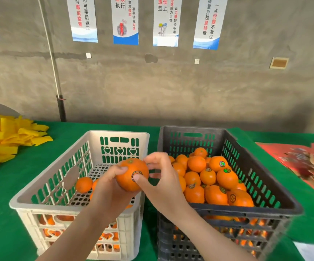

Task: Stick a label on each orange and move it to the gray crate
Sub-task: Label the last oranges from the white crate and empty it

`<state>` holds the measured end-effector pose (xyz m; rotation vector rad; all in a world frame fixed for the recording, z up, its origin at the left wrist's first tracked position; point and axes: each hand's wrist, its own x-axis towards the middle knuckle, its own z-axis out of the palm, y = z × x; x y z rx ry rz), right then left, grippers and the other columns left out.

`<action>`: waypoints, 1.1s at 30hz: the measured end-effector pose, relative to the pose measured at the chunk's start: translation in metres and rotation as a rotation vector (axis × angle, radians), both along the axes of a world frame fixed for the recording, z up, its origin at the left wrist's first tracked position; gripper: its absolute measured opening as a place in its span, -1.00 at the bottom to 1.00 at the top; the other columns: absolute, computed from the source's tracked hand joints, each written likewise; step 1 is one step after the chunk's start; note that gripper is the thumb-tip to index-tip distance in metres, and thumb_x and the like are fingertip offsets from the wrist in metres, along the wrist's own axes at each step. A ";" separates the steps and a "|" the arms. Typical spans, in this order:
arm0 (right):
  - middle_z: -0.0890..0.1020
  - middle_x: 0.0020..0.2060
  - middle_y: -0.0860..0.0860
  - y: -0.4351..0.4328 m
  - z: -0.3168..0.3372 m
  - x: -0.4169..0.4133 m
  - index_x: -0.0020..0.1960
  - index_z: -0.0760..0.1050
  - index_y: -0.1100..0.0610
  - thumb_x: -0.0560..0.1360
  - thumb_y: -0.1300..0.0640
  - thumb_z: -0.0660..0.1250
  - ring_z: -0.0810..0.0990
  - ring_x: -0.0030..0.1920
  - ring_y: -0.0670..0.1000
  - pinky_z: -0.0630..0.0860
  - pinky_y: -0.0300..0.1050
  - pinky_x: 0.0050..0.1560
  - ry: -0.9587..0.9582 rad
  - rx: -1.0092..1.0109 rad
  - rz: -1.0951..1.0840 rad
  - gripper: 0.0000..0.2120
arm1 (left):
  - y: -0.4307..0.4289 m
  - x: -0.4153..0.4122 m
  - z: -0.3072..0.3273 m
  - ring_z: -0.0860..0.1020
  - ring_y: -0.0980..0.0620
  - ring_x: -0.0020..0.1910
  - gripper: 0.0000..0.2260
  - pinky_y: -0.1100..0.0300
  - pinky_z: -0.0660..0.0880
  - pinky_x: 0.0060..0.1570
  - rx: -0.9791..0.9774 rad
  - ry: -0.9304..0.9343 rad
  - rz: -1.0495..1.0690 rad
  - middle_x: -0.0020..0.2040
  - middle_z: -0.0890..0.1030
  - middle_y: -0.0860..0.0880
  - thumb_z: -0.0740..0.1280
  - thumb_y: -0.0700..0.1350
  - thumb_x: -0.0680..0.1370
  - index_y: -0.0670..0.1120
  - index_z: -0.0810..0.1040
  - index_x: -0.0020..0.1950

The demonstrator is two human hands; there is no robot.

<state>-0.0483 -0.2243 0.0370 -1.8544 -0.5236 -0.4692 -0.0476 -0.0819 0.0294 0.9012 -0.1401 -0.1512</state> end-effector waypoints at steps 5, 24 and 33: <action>0.44 0.26 -0.11 -0.018 0.001 -0.004 0.43 0.19 -0.08 0.41 -0.10 0.45 0.47 0.21 -0.15 0.51 -0.18 0.14 0.127 -0.062 0.160 -0.31 | -0.018 0.000 0.004 0.60 -0.20 0.08 -0.51 -0.04 0.56 0.03 0.032 0.014 -0.057 0.17 0.59 -0.28 0.22 -0.06 0.48 -0.26 0.40 0.35; 0.43 0.31 0.10 -0.144 -0.022 0.077 0.47 0.09 0.07 0.36 0.06 0.50 0.48 0.17 0.08 0.45 -0.13 0.02 0.685 -1.113 0.052 -0.17 | -0.101 0.058 -0.028 0.49 -0.03 0.09 -0.62 0.14 0.43 0.07 1.531 -0.519 0.259 0.16 0.51 -0.06 0.28 -0.21 0.57 -0.08 0.34 0.38; 0.63 -0.13 -0.02 -0.122 -0.018 -0.008 0.01 0.56 0.15 0.50 0.22 0.36 0.60 -0.13 -0.04 0.54 -0.16 -0.14 -0.165 -0.141 -0.042 -0.90 | -0.099 0.051 -0.030 0.55 0.01 -0.13 -0.77 0.38 0.36 -0.17 1.464 -0.614 0.408 -0.02 0.64 -0.13 0.23 -0.27 0.56 -0.20 0.54 0.19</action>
